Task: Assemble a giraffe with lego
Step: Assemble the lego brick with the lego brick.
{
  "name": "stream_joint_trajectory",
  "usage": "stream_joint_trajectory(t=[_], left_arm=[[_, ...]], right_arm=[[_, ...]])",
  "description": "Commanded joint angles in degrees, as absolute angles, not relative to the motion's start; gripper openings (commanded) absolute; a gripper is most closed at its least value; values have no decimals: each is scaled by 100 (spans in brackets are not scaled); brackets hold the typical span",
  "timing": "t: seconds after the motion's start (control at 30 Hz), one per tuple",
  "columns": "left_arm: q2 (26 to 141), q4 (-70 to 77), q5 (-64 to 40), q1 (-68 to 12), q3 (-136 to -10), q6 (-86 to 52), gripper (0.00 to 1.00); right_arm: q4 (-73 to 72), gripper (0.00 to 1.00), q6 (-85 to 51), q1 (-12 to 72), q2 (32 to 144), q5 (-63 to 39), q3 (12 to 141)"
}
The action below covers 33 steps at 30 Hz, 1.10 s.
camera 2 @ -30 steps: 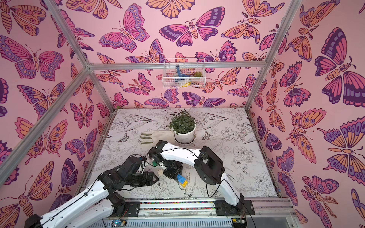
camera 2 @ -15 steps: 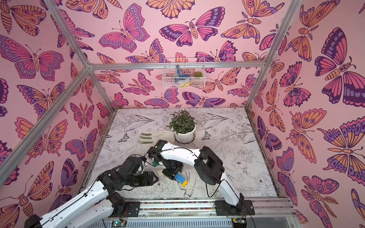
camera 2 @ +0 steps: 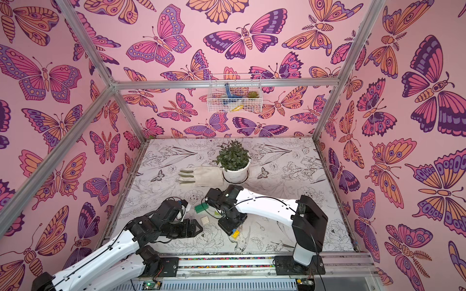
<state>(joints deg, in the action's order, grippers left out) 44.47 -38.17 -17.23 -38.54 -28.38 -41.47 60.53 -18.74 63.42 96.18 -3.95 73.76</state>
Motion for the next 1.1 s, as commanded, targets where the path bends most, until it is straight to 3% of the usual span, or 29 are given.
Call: stream_joint_trajectory(t=[0.0,0.83,1.07], left_arm=[[4485,-3856,-1872,-3861,-2874,-4026,83],[4504,-3876,-1696,-3876,-2892,-4078,83],[4534,-3867,-1690,-3881,-2892,-4080,83]], right_arm=[[4908,62,-2146,6336,9443,-205,6975],[4922,57,-1743,6433,9405,-200,6657],[4862,45,-1716,6438,9412,-234,6571]])
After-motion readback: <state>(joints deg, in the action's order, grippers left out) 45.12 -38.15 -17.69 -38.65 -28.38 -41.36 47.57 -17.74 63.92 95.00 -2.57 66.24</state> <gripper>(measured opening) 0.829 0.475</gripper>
